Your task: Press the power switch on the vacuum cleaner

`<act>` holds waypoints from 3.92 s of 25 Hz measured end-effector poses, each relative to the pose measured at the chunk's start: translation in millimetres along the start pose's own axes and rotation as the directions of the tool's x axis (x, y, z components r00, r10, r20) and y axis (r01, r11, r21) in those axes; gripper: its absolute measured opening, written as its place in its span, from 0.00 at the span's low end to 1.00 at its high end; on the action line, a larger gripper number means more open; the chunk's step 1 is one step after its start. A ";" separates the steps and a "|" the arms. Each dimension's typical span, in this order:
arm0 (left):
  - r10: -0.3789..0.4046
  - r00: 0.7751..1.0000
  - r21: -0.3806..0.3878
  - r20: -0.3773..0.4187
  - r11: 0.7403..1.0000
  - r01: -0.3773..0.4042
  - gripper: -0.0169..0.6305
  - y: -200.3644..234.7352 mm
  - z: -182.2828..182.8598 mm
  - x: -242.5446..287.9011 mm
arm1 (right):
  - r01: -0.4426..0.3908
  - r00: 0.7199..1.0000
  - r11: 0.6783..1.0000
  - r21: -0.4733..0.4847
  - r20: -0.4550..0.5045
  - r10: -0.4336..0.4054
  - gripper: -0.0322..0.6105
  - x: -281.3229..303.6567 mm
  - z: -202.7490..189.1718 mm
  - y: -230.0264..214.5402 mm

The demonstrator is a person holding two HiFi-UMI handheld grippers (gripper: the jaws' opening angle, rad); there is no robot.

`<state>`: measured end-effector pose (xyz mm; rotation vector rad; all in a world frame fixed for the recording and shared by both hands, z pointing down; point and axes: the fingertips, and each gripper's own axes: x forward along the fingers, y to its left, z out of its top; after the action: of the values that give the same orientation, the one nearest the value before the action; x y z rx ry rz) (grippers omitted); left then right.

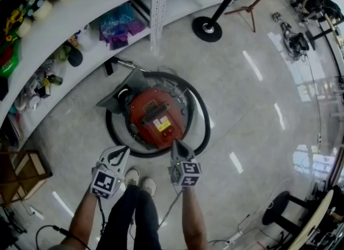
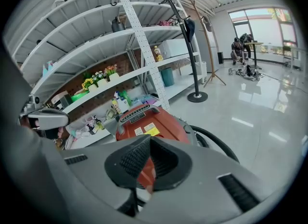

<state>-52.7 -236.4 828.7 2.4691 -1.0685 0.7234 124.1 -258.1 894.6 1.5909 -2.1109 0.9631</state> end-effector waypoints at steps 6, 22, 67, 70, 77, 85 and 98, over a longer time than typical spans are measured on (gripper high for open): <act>-0.007 1.000 0.000 -0.011 1.000 0.007 0.04 -2.4 -6.2 -1.2 | 0.007 1.000 1.000 0.010 -0.014 -0.007 0.07 18.2 -5.0 -11.7; -0.003 0.999 -0.007 -0.037 1.000 0.003 0.04 7.1 -18.4 -3.7 | 0.033 0.999 0.999 0.036 -0.037 -0.032 0.07 44.5 -11.7 -21.3; -0.003 0.999 -0.024 -0.054 1.000 0.002 0.04 11.2 -27.9 -0.6 | 0.082 0.995 0.996 -0.040 -0.055 -0.084 0.07 50.8 -15.8 -28.0; -0.005 0.999 -0.022 -0.049 1.000 0.004 0.04 11.3 -27.0 0.2 | 0.083 0.994 0.996 -0.036 -0.061 -0.085 0.07 50.9 -17.1 -27.7; -0.008 0.999 -0.011 -0.050 1.000 0.008 0.04 9.9 -26.8 -0.1 | 0.075 0.995 0.996 -0.043 -0.060 -0.077 0.07 50.2 -17.4 -26.4; -0.004 0.999 -0.008 -0.043 1.000 0.003 0.04 6.5 -18.9 -2.8 | 0.057 0.997 0.997 -0.044 -0.051 -0.059 0.07 46.6 -13.2 -24.3; 0.000 1.000 0.007 -0.003 1.000 0.000 0.04 1.5 18.2 -21.5 | 0.066 0.998 0.997 -0.039 -0.020 -0.067 0.07 1.1 12.4 -10.3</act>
<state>-60.6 -234.3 801.7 2.4732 -1.0662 0.7312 135.0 -268.9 889.6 1.6143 -2.0371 0.9079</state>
